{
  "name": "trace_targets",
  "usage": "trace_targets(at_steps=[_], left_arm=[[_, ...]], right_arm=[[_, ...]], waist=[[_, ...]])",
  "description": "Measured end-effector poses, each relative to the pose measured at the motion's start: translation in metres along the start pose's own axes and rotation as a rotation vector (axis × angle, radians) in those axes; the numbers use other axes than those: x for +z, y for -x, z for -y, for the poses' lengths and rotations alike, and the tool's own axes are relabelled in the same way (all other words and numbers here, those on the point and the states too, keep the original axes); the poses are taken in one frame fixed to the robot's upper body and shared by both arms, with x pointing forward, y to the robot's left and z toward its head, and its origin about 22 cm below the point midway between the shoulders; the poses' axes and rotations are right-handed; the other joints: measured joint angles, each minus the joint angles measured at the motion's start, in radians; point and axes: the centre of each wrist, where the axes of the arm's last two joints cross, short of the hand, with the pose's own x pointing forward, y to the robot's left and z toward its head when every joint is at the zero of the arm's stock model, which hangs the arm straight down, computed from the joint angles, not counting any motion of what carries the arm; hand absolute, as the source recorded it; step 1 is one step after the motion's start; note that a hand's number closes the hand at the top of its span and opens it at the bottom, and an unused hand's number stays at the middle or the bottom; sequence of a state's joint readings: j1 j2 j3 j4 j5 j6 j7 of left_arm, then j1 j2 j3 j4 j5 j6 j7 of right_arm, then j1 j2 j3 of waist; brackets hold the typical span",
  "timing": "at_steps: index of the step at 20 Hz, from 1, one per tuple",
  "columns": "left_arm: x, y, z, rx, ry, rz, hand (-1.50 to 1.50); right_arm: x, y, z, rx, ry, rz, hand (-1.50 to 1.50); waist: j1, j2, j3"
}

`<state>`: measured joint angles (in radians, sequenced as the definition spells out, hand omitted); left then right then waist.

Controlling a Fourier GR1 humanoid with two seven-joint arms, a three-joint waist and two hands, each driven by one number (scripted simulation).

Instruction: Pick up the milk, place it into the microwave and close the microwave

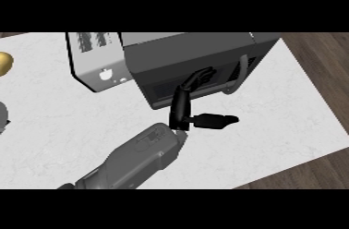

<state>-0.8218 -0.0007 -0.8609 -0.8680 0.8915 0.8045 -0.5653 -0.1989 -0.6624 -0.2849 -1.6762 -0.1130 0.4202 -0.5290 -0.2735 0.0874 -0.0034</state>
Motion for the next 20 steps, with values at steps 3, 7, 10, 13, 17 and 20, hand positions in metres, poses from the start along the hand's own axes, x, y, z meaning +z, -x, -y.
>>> trace_targets(at_steps=[3,7,10,13,17,20], left_arm=[[0.0,0.0,0.0,0.005,-0.001,0.004,-1.5],[0.0,-0.001,0.002,0.017,0.002,0.015,-1.5],[-0.001,-0.002,0.003,0.021,0.013,0.026,-1.5],[-0.001,-0.002,0.003,0.027,0.012,0.031,-1.5],[-0.002,-0.001,0.003,0.031,0.013,0.037,-1.5],[-0.002,0.0,0.003,0.032,0.009,0.043,-1.5]], right_arm=[[-0.004,0.0,0.003,0.011,0.001,0.005,1.5],[-0.004,0.008,-0.005,-0.057,0.024,0.013,-1.5],[0.002,0.024,-0.023,-0.21,0.057,0.004,-1.5],[0.006,0.033,-0.03,-0.305,0.072,-0.009,-1.5],[0.007,0.041,-0.031,-0.382,0.079,-0.02,-1.5],[0.008,0.046,-0.029,-0.419,0.085,-0.029,-1.5]], waist=[[0.002,0.002,0.0],[0.005,0.007,0.003],[0.012,0.013,0.005],[0.012,0.015,0.005],[0.013,0.016,0.005],[0.011,0.016,0.005]])
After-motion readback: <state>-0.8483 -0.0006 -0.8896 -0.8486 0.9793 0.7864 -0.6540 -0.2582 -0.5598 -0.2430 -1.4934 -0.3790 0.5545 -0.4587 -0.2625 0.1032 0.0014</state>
